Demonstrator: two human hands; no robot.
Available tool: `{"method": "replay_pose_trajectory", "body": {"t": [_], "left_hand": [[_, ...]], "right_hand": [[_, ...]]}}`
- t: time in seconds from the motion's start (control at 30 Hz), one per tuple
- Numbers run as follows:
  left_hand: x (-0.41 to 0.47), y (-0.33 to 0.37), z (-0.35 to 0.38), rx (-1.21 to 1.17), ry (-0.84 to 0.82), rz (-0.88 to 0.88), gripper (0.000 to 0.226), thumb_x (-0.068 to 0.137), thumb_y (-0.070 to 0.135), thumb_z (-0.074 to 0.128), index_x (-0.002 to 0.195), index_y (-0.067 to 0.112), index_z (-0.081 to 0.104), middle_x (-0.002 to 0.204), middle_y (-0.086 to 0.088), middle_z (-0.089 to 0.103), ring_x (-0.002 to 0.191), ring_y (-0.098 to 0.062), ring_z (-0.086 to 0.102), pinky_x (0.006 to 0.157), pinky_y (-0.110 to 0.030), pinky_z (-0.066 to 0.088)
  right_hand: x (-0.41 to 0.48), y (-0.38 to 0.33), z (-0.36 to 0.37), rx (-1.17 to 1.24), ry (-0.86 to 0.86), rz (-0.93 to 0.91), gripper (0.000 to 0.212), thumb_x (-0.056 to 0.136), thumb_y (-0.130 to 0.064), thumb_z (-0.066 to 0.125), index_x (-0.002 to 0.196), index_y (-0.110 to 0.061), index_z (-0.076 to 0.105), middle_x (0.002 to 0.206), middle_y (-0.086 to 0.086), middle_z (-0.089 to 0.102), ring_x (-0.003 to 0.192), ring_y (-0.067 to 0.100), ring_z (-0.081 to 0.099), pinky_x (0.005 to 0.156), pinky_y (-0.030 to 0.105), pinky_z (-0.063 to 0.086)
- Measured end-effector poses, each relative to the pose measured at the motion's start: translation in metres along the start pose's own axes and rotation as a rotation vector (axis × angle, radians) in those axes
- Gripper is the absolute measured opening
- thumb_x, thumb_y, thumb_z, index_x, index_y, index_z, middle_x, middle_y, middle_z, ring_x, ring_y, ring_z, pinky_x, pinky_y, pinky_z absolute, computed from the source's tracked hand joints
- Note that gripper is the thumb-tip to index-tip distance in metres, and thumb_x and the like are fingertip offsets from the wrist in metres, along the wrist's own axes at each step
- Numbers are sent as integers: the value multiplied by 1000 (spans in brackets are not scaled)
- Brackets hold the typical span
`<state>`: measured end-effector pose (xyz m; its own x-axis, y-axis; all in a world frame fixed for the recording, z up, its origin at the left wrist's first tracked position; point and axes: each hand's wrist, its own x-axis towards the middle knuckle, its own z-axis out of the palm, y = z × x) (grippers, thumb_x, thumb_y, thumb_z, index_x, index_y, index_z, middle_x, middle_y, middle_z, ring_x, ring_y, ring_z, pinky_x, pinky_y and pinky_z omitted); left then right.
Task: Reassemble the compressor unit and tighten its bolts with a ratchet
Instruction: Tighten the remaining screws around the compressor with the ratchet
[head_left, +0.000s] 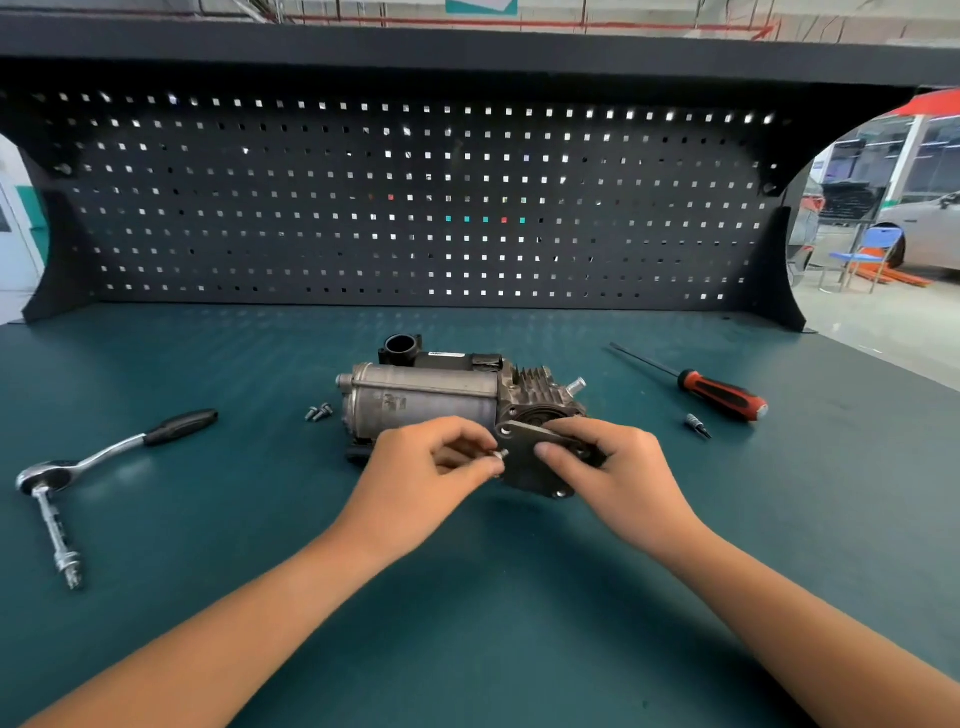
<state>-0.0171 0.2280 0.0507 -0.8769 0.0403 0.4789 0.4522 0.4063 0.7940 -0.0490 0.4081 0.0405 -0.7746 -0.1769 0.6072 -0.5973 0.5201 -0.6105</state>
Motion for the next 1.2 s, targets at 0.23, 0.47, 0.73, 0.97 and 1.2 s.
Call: {"method": "replay_pose_trajectory", "body": {"t": [0.23,0.47,0.73,0.97,1.2], "left_hand": [[0,-2,-4,36,63,104,29,73,6,74,70,33,63,68,13,67,66,-1,62,66,-12,49],[-1,0,-10,184,117,263,35,69,7,77,76,35,57,76,9,59,71,-5,57,63,-9,43],[14,-8,-2,198,-34,137,32,72,13,76,64,39,60,66,17,67,64,3,61,64,-12,48],[43,-9,25,338,30,161,9,77,25,73,73,23,65,66,20,59,63,3,58,63,-16,45],[43,-15,22,458,73,198,12,77,30,71,76,20,66,66,20,56,65,-7,58,65,-31,50]], "right_hand": [[-6,-9,3,92,-72,-19,8,81,-8,69,86,-11,74,71,-3,67,71,14,58,64,13,42],[-9,-13,2,174,-120,-82,27,81,-10,69,102,-25,67,92,-1,66,70,19,59,67,21,46],[-2,1,-6,-70,-134,-212,11,79,-8,71,90,-9,75,77,2,70,73,7,54,68,12,39],[15,20,-13,-188,111,-164,20,73,-11,77,92,-5,74,76,8,61,68,21,56,68,15,40],[22,21,-9,-270,111,-282,22,70,-16,76,89,-6,75,76,13,61,68,30,61,62,35,50]]}}
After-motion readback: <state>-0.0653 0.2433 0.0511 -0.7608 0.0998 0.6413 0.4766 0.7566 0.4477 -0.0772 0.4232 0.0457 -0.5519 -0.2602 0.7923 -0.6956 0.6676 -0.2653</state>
